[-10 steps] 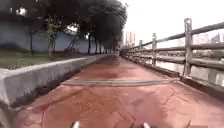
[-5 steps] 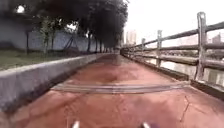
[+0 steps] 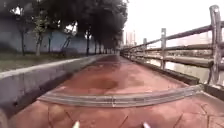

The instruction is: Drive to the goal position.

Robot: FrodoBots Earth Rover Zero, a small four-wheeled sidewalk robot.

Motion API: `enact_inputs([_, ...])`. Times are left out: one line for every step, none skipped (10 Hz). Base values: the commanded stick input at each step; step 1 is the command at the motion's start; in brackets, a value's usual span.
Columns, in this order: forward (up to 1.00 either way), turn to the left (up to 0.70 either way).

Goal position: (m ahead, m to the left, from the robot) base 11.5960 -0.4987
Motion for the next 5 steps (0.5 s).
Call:
enact_inputs([0.7,0.0])
enact_inputs([0.7,0.0])
enact_inputs([0.7,0.0])
enact_inputs([0.7,0.0])
enact_inputs([0.7,0.0])
